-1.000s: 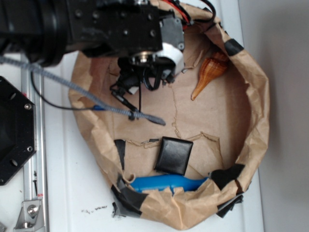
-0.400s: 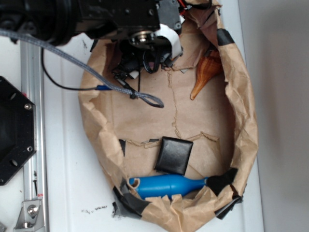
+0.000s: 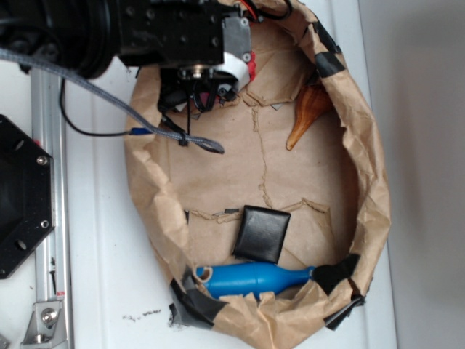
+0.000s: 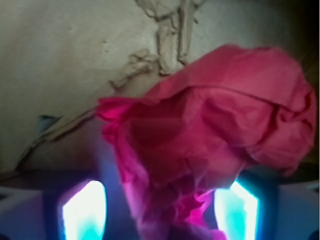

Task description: Grab the red paper.

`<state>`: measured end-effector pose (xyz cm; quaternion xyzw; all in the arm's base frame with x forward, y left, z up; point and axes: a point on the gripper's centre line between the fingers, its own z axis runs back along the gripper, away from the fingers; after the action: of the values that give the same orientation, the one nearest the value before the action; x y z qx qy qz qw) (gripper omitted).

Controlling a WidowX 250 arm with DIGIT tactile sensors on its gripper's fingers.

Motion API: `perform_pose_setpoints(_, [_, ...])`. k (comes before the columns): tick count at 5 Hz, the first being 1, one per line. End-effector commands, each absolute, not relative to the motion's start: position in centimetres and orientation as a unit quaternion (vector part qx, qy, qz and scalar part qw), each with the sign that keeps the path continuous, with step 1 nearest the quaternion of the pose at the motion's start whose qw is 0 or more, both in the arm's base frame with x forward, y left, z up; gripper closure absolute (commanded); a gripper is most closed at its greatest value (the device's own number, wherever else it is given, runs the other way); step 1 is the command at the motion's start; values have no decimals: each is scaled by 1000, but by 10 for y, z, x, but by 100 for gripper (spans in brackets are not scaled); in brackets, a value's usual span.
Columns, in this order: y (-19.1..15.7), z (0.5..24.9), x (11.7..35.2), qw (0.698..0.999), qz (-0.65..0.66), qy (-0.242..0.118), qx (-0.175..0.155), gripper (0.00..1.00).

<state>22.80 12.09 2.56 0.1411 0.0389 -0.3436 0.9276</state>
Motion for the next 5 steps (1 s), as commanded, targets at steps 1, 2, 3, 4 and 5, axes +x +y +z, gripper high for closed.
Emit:
perform_pose_setpoints(1, [113,29,235,925,-343,36,158,100])
perform_pose_setpoints(2, [112,30,236,926,-342,33,156,100])
perform_pose_setpoints(3, [112,30,237,929,-337,34,151,100])
perform_pose_setpoints(4, [106,43,239,932,-335,18,141,100])
perform_pose_setpoints(5, [74,88,243,933,-341,-31,111,100])
